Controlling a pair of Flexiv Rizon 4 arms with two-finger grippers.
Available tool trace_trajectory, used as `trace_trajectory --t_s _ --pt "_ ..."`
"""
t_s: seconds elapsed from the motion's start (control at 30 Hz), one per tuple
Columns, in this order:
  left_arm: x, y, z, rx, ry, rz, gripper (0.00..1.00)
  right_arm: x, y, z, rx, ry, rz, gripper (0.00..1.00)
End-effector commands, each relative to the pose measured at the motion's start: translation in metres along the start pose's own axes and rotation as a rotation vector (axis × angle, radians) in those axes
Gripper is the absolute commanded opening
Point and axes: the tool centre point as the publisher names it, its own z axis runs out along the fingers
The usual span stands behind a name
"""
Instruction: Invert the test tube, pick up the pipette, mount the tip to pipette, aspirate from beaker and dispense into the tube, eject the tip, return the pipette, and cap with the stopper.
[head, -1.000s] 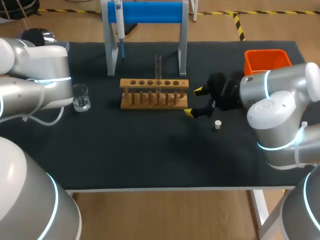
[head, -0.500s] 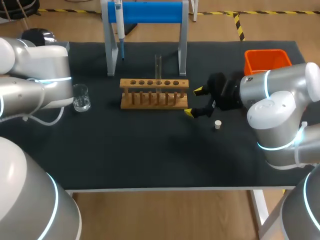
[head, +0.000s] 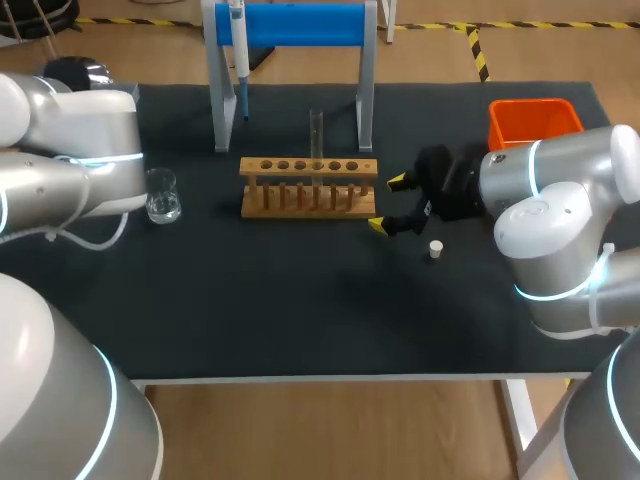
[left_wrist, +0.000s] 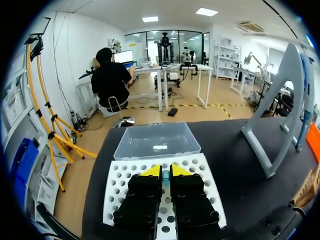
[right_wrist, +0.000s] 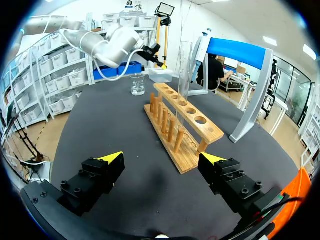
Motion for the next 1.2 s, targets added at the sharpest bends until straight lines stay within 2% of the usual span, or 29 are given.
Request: trace_trajectory --t_s 0.03,1.2 --pt "0.001 -0.001 -0.001 0.008 -0.005 0.0 0.0 0.0 -0.001 -0.001 -0.001 0.001 0.0 1.0" --pt "0.0 -0.031 -0.029 0.079 -0.067 0.027 0.0 0.0 -0.001 -0.001 -0.001 0.001 0.0 1.0"
